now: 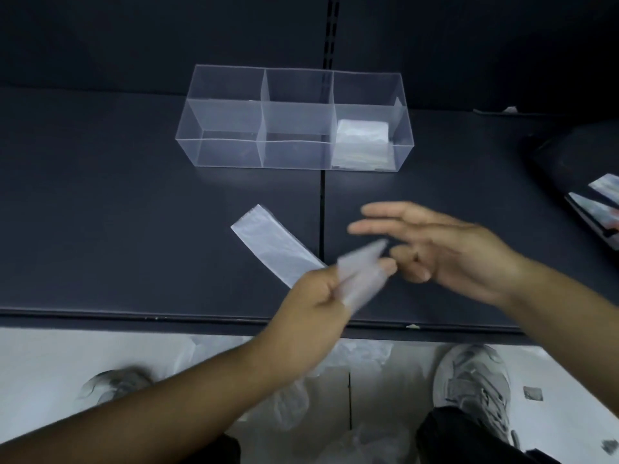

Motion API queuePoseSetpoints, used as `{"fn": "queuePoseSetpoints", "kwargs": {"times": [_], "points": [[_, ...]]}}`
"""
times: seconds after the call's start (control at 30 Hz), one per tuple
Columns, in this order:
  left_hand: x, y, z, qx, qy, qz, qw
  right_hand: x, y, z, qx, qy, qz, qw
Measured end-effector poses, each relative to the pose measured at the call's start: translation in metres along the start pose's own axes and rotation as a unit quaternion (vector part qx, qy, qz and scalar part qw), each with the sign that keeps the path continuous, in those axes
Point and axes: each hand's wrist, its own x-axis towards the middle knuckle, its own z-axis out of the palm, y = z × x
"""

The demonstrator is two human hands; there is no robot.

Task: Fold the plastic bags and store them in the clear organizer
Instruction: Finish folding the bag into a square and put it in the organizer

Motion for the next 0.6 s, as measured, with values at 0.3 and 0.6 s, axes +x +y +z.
{"fn": "queuePoseSetpoints", "kwargs": {"times": [0.3,0.6], "points": [[0.025,-0.01,-0.061,-0.282,-0.031,-0.123,0.951,0.042,0.027,0.019,-0.045,-0.147,0.072,0.985],[0.037,-0.031,-0.094,-0.307,0.017,-0.155,0.939,0.047,0.042,0.039,-0.163,-0.037,0.119,0.979]]}}
